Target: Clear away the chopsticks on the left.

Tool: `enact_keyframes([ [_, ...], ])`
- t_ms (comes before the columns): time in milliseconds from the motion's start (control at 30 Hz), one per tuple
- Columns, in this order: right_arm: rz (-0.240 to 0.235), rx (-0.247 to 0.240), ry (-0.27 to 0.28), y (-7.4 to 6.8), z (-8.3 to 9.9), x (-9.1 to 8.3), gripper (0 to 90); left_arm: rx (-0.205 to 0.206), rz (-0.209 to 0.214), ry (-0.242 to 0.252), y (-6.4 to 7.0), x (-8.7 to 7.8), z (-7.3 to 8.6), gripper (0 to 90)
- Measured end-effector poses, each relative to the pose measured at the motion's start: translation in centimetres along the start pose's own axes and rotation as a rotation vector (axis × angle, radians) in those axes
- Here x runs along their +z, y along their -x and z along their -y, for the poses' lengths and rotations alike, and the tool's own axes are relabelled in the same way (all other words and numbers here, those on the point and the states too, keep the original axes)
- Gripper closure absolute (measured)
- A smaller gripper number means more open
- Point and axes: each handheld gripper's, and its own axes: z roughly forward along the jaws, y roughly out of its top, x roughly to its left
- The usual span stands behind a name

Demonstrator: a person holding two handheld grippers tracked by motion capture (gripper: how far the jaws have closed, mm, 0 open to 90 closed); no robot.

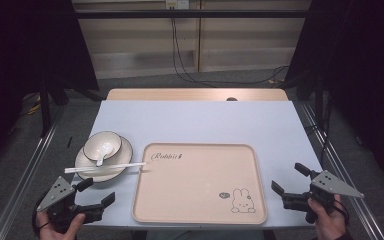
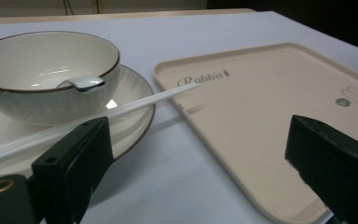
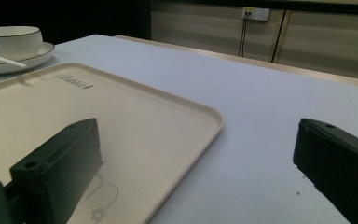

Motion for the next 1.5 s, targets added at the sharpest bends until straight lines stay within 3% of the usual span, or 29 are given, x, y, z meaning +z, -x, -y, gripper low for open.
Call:
enact_keyframes([
  [100,-0.002,0.002,0.0,0.0,0.0,0.0,0.4,0.003,-0.016,0.025,-0.7,-0.4,0.0,4.6],
  [233,-0.003,0.006,-0.004,0.0,0.0,0.0,0.4,0.029,-0.013,0.019,-1.4,-0.8,-0.4,4.8],
  [267,-0.001,0.007,-0.003,0.0,0.0,0.1,0.4,0.071,0.007,-0.03,-1.9,-0.7,-0.8,5.3],
  [400,-0.001,0.006,-0.003,-0.1,0.0,0.1,0.5,0.121,0.05,-0.08,-3.1,-0.3,-1.4,7.6],
  [500,-0.002,0.005,-0.002,0.0,0.0,0.1,0.5,0.118,0.084,-0.111,-4.4,0.2,-1.8,7.8],
  [733,-0.002,-0.002,-0.006,-0.1,0.0,0.1,0.5,0.144,0.101,-0.158,-7.4,0.5,-2.3,10.7],
  [900,-0.014,0.008,-0.006,-0.1,0.0,0.1,0.5,0.205,0.133,-0.182,-8.3,0.8,-2.7,20.8],
  [967,-0.016,0.004,-0.006,-0.2,0.0,0.1,0.4,0.255,0.155,-0.225,-9.1,1.5,-3.0,25.8],
  [1000,-0.013,0.003,-0.007,-0.1,0.0,0.1,0.5,0.255,0.156,-0.239,-9.3,1.7,-3.0,26.7],
  [1033,-0.014,0.002,-0.007,-0.1,0.0,0.1,0.5,0.258,0.175,-0.255,-9.5,2.0,-3.1,22.9],
  [1067,-0.013,0.004,-0.007,-0.1,0.0,0.1,0.5,0.258,0.175,-0.255,-9.5,2.0,-3.1,13.0],
  [1100,-0.008,0.004,-0.004,-0.1,0.0,0.1,0.5,0.291,0.206,-0.27,-9.7,2.3,-3.1,17.1],
  [1133,-0.01,0.003,-0.005,-0.1,0.0,0.1,0.5,0.3,0.218,-0.277,-9.7,2.5,-3.2,23.6],
  [1267,-0.017,0.0,-0.007,-0.1,0.0,0.1,0.5,0.309,0.207,-0.279,-10.1,3.0,-3.2,34.7],
  [1333,-0.017,0.0,-0.008,-0.1,0.0,0.1,0.5,0.334,0.206,-0.294,-10.4,3.4,-3.3,41.1],
  [1500,-0.017,0.0,-0.008,-0.1,0.0,0.2,0.5,0.333,0.188,-0.296,-11.1,4.1,-3.2,52.7],
])
